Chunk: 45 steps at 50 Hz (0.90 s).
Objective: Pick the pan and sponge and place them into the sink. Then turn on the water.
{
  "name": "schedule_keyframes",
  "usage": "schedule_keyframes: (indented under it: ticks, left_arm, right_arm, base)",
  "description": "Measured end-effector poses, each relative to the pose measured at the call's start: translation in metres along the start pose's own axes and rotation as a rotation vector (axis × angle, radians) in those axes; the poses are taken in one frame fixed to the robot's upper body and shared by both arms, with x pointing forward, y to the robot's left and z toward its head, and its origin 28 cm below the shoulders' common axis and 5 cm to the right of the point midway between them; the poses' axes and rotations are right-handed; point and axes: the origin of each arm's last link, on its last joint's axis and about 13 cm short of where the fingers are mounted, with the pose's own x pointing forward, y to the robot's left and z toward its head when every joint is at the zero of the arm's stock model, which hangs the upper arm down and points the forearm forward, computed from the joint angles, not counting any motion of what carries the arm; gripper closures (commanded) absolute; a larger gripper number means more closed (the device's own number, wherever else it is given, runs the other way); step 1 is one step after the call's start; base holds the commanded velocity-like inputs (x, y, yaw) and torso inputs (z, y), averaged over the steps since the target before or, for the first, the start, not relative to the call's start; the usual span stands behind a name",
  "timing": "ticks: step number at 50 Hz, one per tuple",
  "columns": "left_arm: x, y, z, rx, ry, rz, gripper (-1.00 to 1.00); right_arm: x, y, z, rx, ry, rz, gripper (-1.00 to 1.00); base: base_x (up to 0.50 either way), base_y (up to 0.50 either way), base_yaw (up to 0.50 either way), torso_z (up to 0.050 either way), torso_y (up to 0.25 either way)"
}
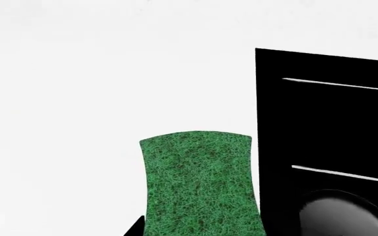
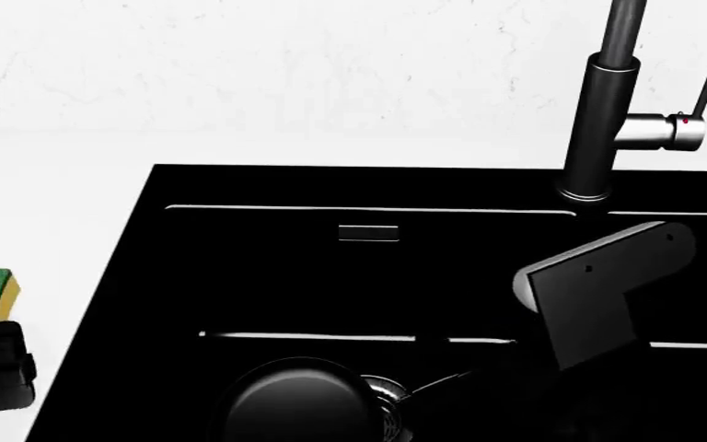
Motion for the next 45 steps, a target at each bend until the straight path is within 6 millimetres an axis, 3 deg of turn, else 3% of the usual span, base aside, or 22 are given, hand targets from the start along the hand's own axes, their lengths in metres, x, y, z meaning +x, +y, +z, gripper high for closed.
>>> schedule_keyframes:
  ticks: [27, 45]
  left_arm:
    - [0.014, -0.069, 0.049, 0.251, -0.107, -0.348, 1.0]
    - [0.025, -0.115, 0.047, 0.372, -0.059, -0.53, 1.0]
  right_arm:
    - [-0.021, -0.008, 0.018, 0.008, -0.016, -0.075, -1.0]
    - [-0.023, -0.007, 0.02, 0.023, -0.025, -0.083, -1.0]
  base:
    - [0.0, 0.0, 0.0, 0.0, 0.0]
    - [0.0, 0.0, 0.0, 0.0, 0.0]
